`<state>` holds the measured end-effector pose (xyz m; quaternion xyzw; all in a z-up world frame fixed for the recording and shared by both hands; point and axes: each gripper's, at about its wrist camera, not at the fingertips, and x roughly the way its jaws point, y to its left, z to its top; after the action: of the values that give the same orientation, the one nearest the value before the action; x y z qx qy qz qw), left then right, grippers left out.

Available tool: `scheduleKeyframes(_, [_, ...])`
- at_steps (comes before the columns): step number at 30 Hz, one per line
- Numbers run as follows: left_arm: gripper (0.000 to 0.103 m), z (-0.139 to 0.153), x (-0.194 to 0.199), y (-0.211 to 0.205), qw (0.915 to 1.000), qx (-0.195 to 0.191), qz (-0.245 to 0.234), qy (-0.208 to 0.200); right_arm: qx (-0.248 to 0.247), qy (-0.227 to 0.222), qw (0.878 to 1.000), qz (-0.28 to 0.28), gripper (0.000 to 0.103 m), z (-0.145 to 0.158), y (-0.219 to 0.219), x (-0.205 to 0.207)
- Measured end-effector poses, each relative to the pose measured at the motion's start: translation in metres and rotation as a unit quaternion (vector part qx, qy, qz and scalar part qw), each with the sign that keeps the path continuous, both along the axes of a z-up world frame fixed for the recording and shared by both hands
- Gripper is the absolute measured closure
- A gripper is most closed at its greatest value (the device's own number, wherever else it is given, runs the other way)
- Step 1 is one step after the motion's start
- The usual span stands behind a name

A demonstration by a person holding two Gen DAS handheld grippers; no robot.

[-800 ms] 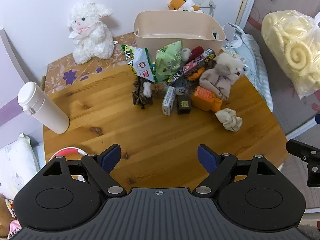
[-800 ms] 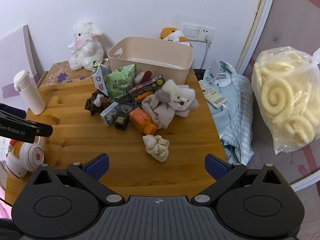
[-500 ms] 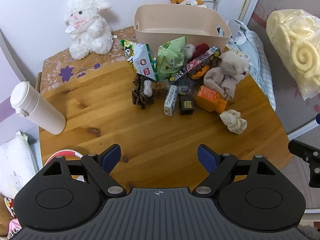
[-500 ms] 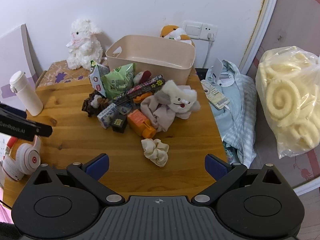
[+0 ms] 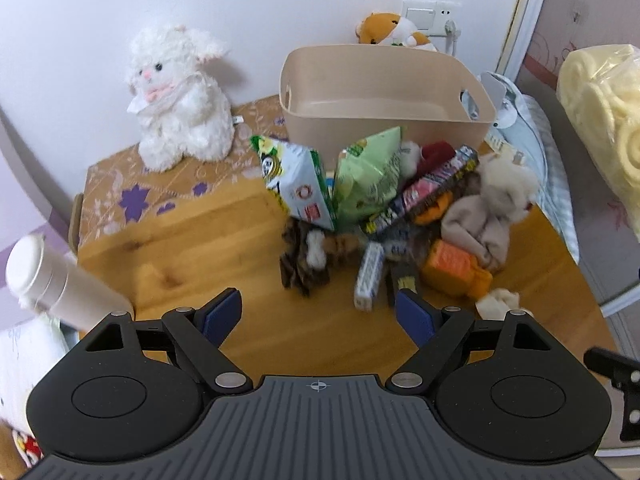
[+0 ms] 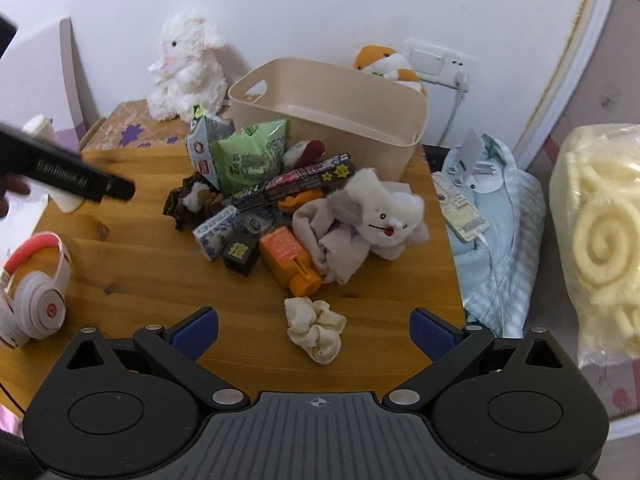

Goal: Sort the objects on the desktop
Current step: 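Move both tools toward the pile of items on the table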

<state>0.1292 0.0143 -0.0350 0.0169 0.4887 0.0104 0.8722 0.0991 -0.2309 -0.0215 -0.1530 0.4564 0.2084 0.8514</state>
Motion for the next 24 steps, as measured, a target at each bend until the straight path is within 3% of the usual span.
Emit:
scheduleKeyframes(10, [0.018,-0.039,0.053,0.013,0.9997,0.019,0.005,0.017,-0.011,0.018,1.000,0.014,0.000,-0.032,0.004,0.028])
scheduleKeyframes(17, [0.018,-0.057,0.087,0.021,0.9980,0.049,0.025,-0.032,-0.003,0.035,0.999,0.001,0.000,-0.059,-0.001,0.046])
scheduleKeyframes(24, [0.018,-0.069,0.126,0.038,0.9976,0.012,0.059,-0.033,-0.008,0.054,0.998,0.017,0.000,-0.084,0.002,0.050])
